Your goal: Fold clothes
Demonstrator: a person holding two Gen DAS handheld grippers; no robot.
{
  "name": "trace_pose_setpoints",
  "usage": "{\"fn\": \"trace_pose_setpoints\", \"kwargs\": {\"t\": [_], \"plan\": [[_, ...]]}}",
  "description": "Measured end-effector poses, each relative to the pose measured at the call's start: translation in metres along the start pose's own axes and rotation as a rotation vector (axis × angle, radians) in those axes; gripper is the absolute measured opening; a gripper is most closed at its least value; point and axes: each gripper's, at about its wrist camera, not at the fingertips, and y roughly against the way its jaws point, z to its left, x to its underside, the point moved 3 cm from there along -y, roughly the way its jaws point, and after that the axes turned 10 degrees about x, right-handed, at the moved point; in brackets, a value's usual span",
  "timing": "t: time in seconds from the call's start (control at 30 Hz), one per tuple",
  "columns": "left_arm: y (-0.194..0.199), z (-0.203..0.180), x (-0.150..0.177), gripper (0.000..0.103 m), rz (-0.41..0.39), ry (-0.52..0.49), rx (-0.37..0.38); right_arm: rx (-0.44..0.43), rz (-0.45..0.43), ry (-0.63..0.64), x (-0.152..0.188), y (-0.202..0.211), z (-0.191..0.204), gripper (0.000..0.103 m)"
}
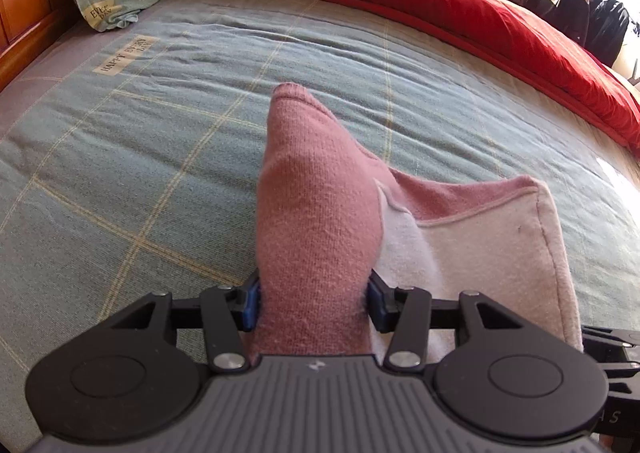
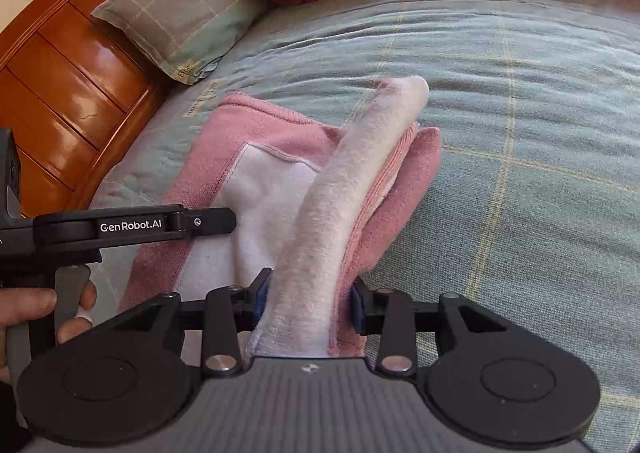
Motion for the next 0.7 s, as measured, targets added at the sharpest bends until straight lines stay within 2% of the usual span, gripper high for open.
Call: {"fn": "trace_pose_setpoints", "kwargs": {"t": [0.27,0.37,0.6,0.7], "plan": [[-0.010,0.019,-0.001,0.055,-0.003,0.030,0.041,0.001,0.020,-0.029,0.007,-0.007,-0.009,0.049],[-0.008,0.023,-0.001,0.054,-0.013,0.063,0.061,-0.024,0.024,-0.045,0.007,-0.005,-0.009,0.044],[-0.007,0.018,-0.010,0.053,0.009,-0.002,0.045,-0.062,0.041,-0.064,0.003,0.001,-0.003,0.042],[-0.014,0.023,-0.007,0.060,0.011,-0.003,0.042,-0.048,0.064,-0.081,0.011,-0.009,-0.012,0.044]]}}
